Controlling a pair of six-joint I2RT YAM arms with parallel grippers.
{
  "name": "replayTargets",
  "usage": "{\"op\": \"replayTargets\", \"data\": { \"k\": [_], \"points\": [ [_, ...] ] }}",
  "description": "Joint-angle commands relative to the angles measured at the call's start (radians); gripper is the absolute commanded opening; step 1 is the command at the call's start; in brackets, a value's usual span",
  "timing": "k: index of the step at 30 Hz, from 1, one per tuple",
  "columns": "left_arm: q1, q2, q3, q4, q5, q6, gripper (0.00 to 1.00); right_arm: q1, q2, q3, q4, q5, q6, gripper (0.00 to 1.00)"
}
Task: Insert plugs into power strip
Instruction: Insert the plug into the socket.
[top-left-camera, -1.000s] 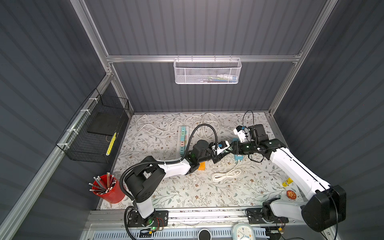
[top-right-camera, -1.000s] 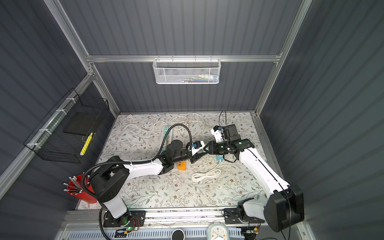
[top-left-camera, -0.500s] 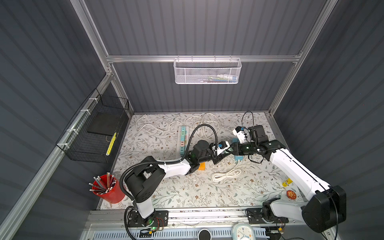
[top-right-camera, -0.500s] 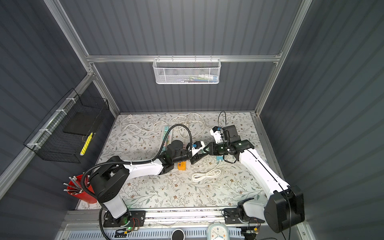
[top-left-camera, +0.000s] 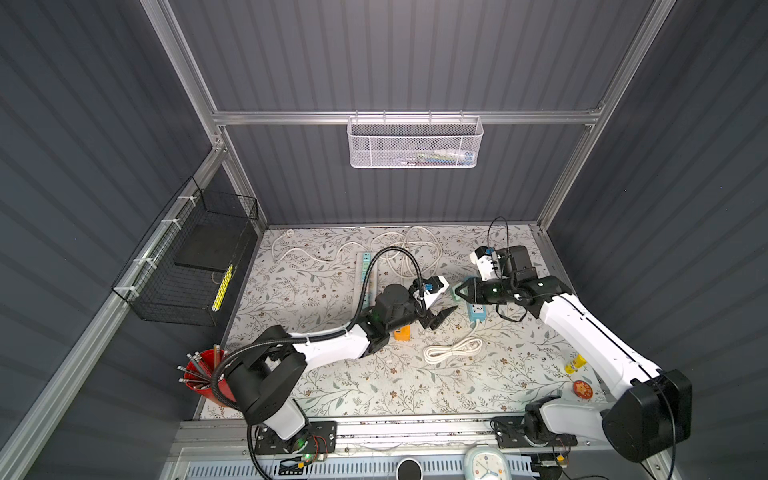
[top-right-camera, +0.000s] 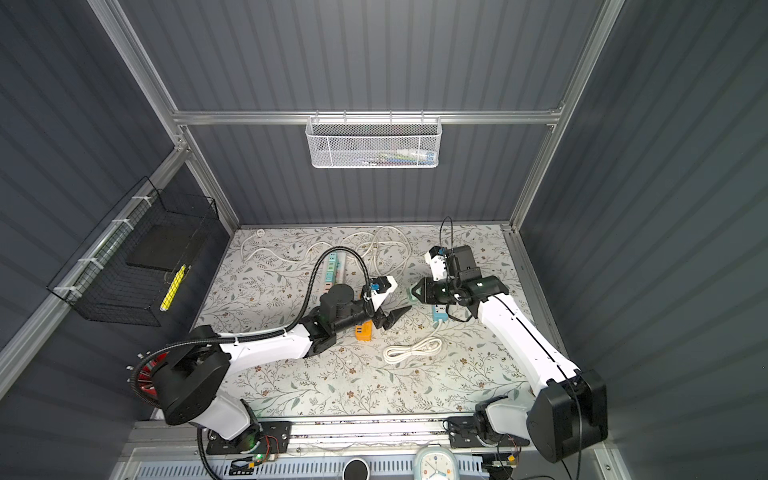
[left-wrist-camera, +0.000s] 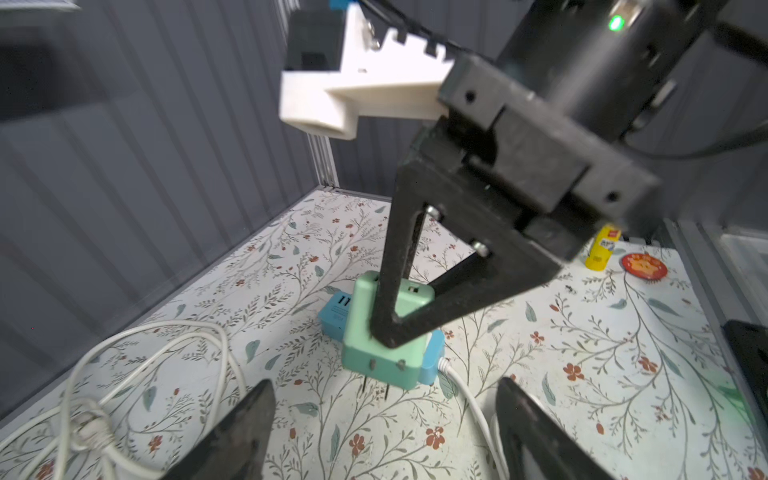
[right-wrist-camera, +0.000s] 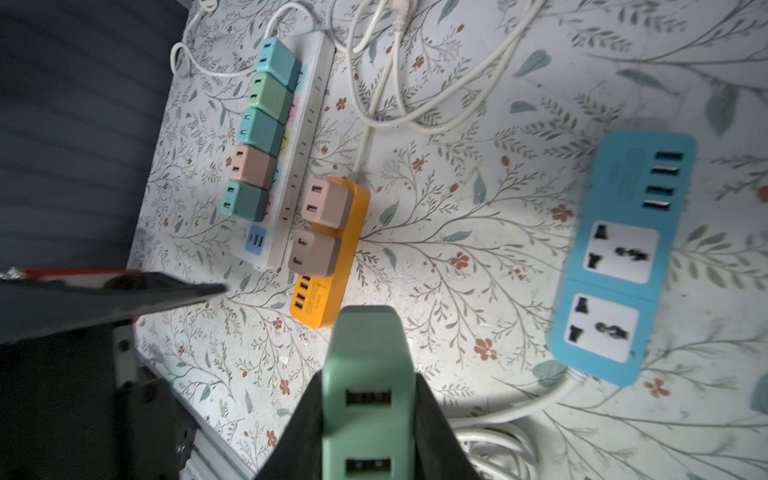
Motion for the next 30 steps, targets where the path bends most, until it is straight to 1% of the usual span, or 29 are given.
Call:
{"op": "replayTargets", "data": {
  "k": [1,3,5,9,13,16,17,20,22,28,30],
  "points": [
    [-0.002,-0.085,-0.025,-0.081,-0.157,-0.087,0.83,-0.01,0.041,0.051,-0.004,0.132,-0.023,0.17],
    [-0.002,-0.124,-0.016,-0.184,-0.261,-0.141,0.85,-0.016,0.06,0.053,0.02,0.198,-0.031,0.17],
    [0.0,-0.163,-0.018,-0.263,-0.326,-0.199,0.85,-0.023,0.076,0.042,0.056,0.25,-0.041,0.17],
    [0.0,-0.249,-0.071,-0.33,-0.362,-0.263,0.86,-0.066,0.115,0.024,0.127,0.249,-0.047,0.17],
    [0.003,-0.333,-0.158,-0.328,-0.417,-0.347,0.9,-0.082,0.165,0.02,0.16,0.333,-0.093,0.17],
    [0.005,-0.361,-0.194,-0.33,-0.419,-0.412,0.91,-0.101,0.223,0.024,0.16,0.394,-0.121,0.17],
    [0.006,-0.365,-0.2,-0.334,-0.42,-0.419,0.91,-0.108,0.238,0.024,0.19,0.411,-0.13,0.17],
    [0.006,-0.358,-0.21,-0.343,-0.444,-0.451,0.92,-0.114,0.281,0.043,0.182,0.451,-0.143,0.17],
    [0.01,-0.351,-0.209,-0.347,-0.44,-0.46,0.93,-0.118,0.299,0.041,0.195,0.464,-0.15,0.17],
    [0.009,-0.331,-0.202,-0.337,-0.398,-0.475,0.93,-0.128,0.343,0.055,0.193,0.459,-0.146,0.17],
    [0.009,-0.323,-0.195,-0.34,-0.39,-0.475,0.93,-0.127,0.336,0.049,0.19,0.435,-0.13,0.16]
  ]
}}
